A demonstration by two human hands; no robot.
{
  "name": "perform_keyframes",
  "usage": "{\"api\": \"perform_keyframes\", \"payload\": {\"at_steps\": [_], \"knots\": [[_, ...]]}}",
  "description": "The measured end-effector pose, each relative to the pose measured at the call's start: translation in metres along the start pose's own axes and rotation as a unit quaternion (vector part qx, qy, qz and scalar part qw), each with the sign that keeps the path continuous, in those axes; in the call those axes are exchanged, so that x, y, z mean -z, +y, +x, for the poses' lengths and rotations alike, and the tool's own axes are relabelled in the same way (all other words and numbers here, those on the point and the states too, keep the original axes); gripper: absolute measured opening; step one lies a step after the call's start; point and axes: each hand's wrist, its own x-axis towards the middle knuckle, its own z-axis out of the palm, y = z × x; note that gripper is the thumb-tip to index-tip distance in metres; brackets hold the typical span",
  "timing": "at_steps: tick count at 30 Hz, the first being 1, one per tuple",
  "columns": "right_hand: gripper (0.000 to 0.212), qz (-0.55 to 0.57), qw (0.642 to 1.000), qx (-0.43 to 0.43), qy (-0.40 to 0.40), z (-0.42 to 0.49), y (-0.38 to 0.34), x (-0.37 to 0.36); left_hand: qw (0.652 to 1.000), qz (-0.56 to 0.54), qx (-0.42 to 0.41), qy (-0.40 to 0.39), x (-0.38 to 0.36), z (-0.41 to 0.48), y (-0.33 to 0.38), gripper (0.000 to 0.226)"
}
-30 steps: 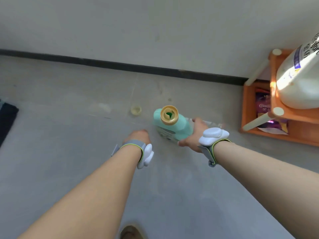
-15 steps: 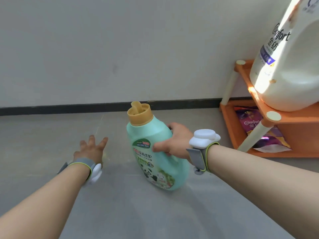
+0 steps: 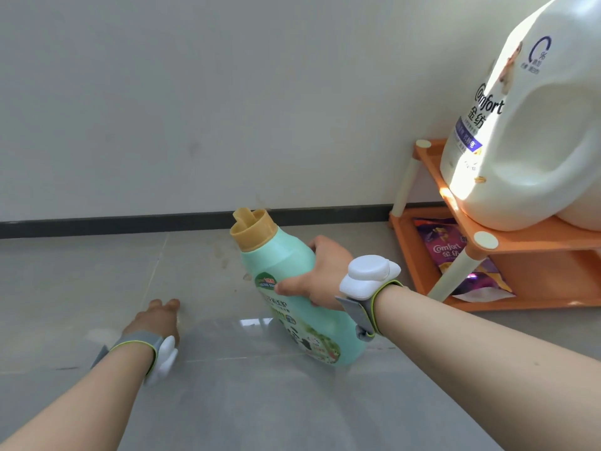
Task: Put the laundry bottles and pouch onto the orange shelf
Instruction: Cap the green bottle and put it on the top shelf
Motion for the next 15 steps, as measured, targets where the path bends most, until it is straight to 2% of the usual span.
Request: {"api": "perform_keyframes", "payload": {"at_steps": [3, 4, 6, 8, 11, 12, 15], "knots": [[0.069, -0.01, 1.0, 0.016, 0.003, 0.006, -0.006, -0.007, 0.999, -0.003, 0.004, 0.042, -0.003, -0.003, -0.003, 0.059], [0.069, -0.014, 1.0, 0.018, 0.006, 0.008, -0.007, -0.008, 0.997, -0.04, 0.001, 0.063, 0.001, -0.005, 0.001, 0.055], [0.073, -0.021, 1.0, 0.015, 0.007, 0.011, -0.008, -0.007, 0.976, -0.18, -0.004, 0.123, 0.02, -0.009, 0.015, 0.054], [0.08, -0.02, 1.0, 0.004, 0.011, 0.013, -0.005, -0.002, 0.925, -0.336, -0.014, 0.179, 0.058, -0.015, 0.036, 0.057], [0.077, -0.011, 1.0, 0.002, 0.012, 0.013, -0.006, 0.0, 0.816, -0.536, -0.061, 0.207, 0.12, -0.037, 0.053, 0.053], [0.076, -0.006, 1.0, -0.002, 0.018, 0.013, -0.002, 0.001, 0.784, -0.577, -0.084, 0.21, 0.137, -0.046, 0.061, 0.052], [0.073, 0.012, 1.0, 0.004, 0.022, 0.008, 0.0, 0.001, 0.719, -0.63, -0.143, 0.255, 0.178, -0.079, 0.076, 0.048]]}}
